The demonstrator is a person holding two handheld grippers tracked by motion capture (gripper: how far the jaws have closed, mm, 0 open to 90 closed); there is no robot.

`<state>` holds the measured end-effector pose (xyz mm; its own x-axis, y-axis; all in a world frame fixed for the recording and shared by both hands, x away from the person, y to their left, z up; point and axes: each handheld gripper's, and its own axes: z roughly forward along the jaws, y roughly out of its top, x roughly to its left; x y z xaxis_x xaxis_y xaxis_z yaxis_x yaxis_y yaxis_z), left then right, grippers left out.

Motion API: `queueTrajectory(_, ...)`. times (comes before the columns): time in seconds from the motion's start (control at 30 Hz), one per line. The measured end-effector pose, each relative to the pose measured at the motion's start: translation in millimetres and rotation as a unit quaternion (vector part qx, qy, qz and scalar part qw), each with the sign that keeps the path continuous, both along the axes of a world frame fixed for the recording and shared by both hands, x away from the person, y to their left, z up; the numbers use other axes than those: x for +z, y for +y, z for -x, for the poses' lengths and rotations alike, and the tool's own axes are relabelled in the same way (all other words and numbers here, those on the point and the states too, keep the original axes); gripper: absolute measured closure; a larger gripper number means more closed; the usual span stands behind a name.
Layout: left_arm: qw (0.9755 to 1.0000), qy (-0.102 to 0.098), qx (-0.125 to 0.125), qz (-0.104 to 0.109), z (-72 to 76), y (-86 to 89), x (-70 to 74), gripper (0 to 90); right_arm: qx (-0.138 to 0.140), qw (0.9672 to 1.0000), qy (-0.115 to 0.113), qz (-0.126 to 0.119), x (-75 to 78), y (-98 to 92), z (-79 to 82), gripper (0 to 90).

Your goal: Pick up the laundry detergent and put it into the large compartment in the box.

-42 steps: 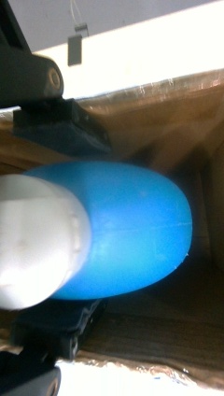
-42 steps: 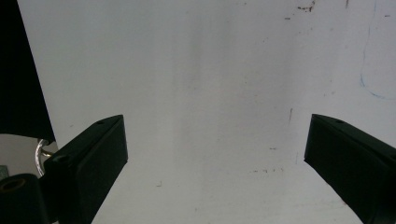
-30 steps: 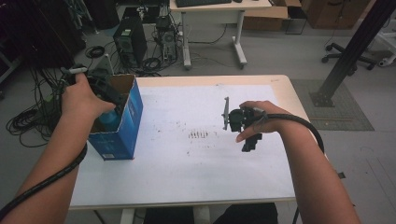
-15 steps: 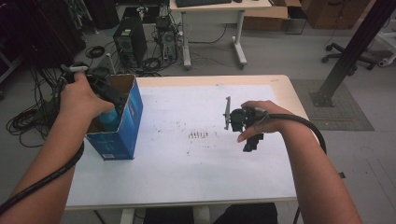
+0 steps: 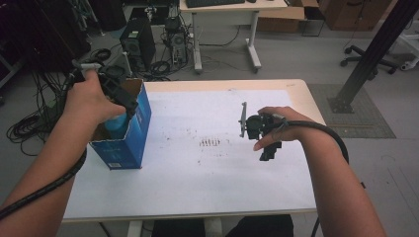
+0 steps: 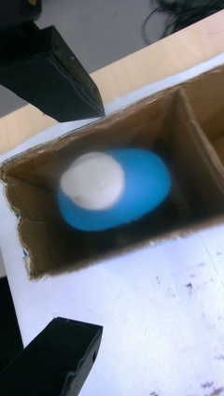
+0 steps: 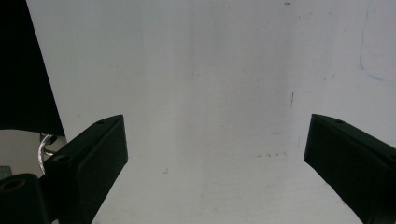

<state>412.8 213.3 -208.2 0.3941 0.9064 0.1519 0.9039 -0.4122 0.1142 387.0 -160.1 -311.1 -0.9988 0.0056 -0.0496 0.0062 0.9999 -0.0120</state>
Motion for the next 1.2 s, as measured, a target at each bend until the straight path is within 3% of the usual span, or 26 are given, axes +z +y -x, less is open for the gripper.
queueTrajectory(0.07, 0.9999, 0.004, -0.009, 0.001, -0.3, -1.7, 0.8, 0.2, -0.002, 1.0, 0.0, 0.002, 0.8, -0.8, 0.2, 5.8)
queueTrajectory(0.1, 0.9994, 0.009, -0.033, 0.006, -0.6, -7.0, 3.5, 0.2, -0.001, 1.0, 0.0, 0.001, 1.3, -0.9, 0.1, 5.8)
queueTrajectory(0.13, 0.9994, 0.009, -0.033, 0.006, -0.6, -7.0, 3.5, 0.2, -0.001, 1.0, 0.0, 0.001, 1.3, -0.9, 0.1, 5.8)
queueTrajectory(0.17, 0.9985, 0.006, -0.054, 0.008, -0.9, -13.1, 7.1, 0.2, -0.002, 1.0, -0.001, 0.0, 2.1, -0.9, 0.5, 5.8)
queueTrajectory(0.33, 0.9969, 0.003, -0.077, 0.016, -1.9, -20.7, 12.0, 0.3, -0.002, 1.0, -0.001, 0.001, 1.9, -0.7, 0.9, 5.8)
queueTrajectory(0.37, 0.9953, 0.003, -0.096, 0.012, -2.1, -25.5, 15.2, 0.2, -0.002, 1.0, 0.0, 0.0, 1.2, -0.6, 1.5, 5.8)
queueTrajectory(0.4, 0.9953, 0.003, -0.096, 0.012, -2.1, -25.5, 15.2, 0.2, -0.002, 1.0, 0.0, 0.0, 1.2, -0.6, 1.5, 5.8)
queueTrajectory(0.47, 0.9927, 0.006, -0.12, 0.009, -2.0, -31.4, 19.2, 0.2, -0.003, 1.0, 0.001, 0.002, 0.9, -0.8, 1.6, 5.9)
queueTrajectory(0.63, 0.9873, 0.009, -0.158, -0.003, -2.6, -40.7, 26.3, 0.2, -0.004, 1.0, 0.0, 0.003, 2.1, -1.6, 1.5, 5.9)
queueTrajectory(0.67, 0.9873, 0.009, -0.158, -0.003, -2.6, -40.7, 26.3, 0.2, -0.004, 1.0, 0.0, 0.003, 2.1, -1.9, 1.4, 5.9)
queueTrajectory(0.77, 0.9829, 0.013, -0.184, -0.008, -3.4, -47.1, 30.6, 0.2, -0.005, 1.0, 0.001, 0.004, 2.1, -2.4, 1.6, 5.9)
queueTrajectory(0.93, 0.9768, 0.017, -0.213, 0.005, -6.6, -57.3, 37.9, 0.2, -0.007, 1.0, 0.001, 0.005, 3.0, -4.6, 1.1, 5.9)
queueTrajectory(0.97, 0.9736, 0.016, -0.228, 0.005, -8.1, -62.3, 40.6, 0.2, -0.008, 1.0, 0.001, 0.006, 3.2, -5.3, 0.8, 5.9)
queueTrajectory(1.03, 0.9732, 0.017, -0.229, 0.007, -8.9, -64.0, 41.3, 0.2, -0.009, 0.9999, 0.001, 0.006, 3.5, -5.9, 0.6, 5.9)
queueTrajectory(1.1, 0.9691, 0.021, -0.246, 0.007, -10.4, -69.4, 42.9, 0.2, -0.009, 0.9999, 0.002, 0.005, 3.8, -6.8, 0.3, 5.9)
queueTrajectory(1.17, 0.964, 0.027, -0.264, 0.02, -12.0, -74.5, 44.5, 0.3, -0.011, 0.9999, 0.002, 0.006, 4.3, -7.9, -0.1, 5.9)
queueTrajectory(1.2, 0.9591, 0.032, -0.28, 0.03, -13.3, -79.7, 46.7, 0.2, -0.011, 0.9999, 0.002, 0.006, 4.8, -9.0, -0.6, 5.9)
